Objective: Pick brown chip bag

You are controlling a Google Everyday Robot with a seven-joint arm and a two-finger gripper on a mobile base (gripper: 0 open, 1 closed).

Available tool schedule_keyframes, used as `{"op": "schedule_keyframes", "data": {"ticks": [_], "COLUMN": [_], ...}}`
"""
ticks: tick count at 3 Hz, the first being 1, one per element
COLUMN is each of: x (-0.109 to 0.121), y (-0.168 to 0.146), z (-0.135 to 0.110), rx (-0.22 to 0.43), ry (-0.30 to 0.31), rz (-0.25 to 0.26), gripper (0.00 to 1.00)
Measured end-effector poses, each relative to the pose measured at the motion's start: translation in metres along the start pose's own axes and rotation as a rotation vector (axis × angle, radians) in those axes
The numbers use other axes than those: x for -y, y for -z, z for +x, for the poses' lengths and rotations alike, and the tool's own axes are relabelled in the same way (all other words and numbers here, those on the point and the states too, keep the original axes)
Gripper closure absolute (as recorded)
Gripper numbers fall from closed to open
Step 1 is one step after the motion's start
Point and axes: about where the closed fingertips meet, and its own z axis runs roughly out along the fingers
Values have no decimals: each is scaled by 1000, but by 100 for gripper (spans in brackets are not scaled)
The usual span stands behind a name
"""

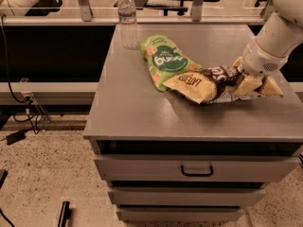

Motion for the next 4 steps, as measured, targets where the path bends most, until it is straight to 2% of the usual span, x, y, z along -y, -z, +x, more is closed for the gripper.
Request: {"op": "schedule_keyframes", "data": {"ticks": [1, 2, 3, 4], "x": [0, 2, 8, 14], "y": [0, 20, 85, 120], "z": [0, -4, -18, -32], "rx": [0, 31, 138, 196], "ry": [0, -7, -24, -13], "rz": [0, 17, 84, 143], "gripper": [100, 100, 100, 100]}}
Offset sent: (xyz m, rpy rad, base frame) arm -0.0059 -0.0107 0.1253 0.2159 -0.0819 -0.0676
